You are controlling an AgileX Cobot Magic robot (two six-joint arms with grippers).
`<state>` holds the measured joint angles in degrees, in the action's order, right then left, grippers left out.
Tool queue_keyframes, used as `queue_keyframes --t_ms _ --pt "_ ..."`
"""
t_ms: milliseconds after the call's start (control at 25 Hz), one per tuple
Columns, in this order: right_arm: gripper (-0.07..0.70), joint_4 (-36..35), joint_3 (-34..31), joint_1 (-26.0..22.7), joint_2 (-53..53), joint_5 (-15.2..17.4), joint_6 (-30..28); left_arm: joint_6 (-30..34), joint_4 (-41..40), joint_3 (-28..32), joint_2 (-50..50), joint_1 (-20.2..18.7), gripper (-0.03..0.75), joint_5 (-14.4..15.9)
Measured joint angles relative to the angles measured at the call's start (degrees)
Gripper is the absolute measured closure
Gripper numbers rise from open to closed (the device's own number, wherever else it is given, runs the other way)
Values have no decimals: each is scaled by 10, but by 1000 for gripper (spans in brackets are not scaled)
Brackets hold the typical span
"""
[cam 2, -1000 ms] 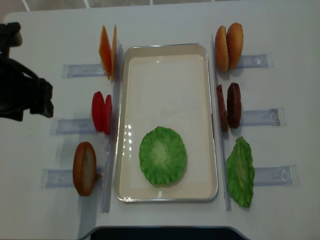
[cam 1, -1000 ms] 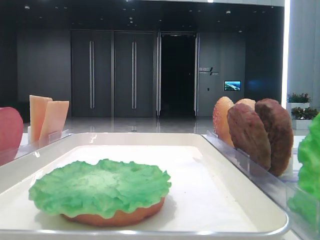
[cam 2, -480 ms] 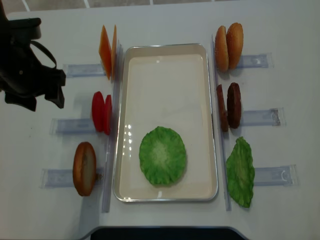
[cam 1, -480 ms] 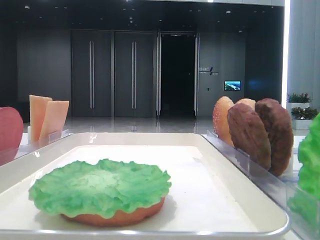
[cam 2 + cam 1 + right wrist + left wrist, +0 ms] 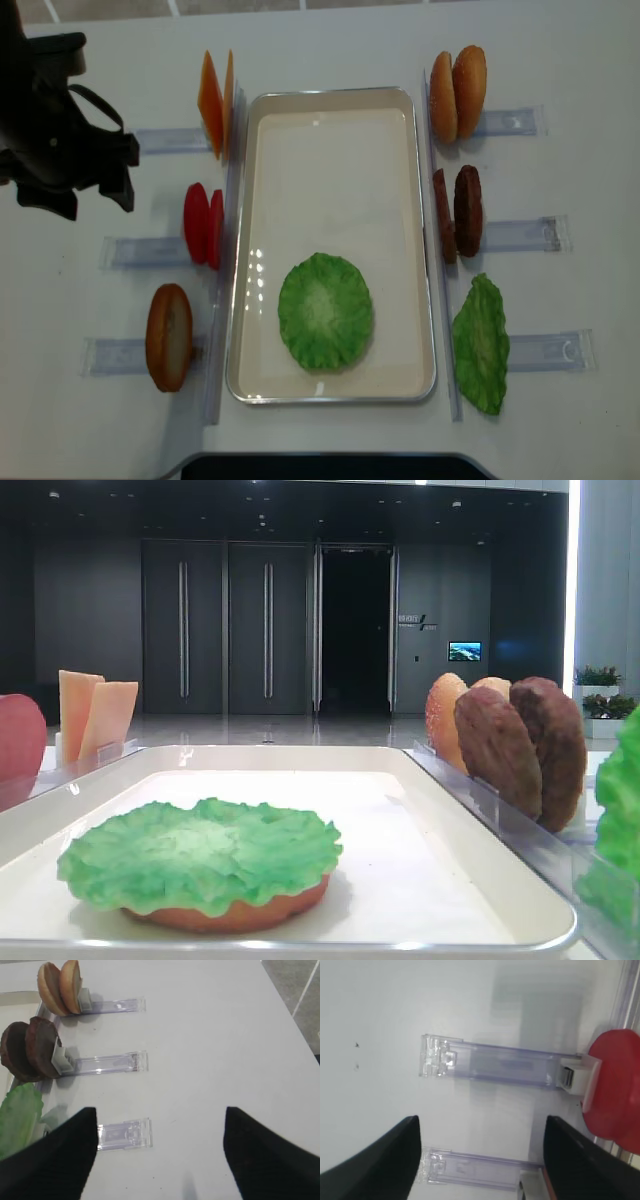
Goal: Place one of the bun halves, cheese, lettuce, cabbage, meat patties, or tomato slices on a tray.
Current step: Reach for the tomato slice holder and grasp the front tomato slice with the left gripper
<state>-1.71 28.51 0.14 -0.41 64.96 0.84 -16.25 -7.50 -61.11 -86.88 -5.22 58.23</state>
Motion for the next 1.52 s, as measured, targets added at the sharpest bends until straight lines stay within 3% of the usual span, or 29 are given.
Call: queue_keyframes --t_ms 400,880,1120,1520 --pt "104 0 0 0 0 0 0 -87 -16 0 0 -112 137 -38" --pt "104 0 0 0 0 0 0 -177 -28 0 -4 -216 137 -56" --pt "104 0 0 0 0 0 0 -201 -42 0 -4 -239 137 -65" --pt "104 0 0 0 0 0 0 -213 -50 0 -44 -240 137 -70"
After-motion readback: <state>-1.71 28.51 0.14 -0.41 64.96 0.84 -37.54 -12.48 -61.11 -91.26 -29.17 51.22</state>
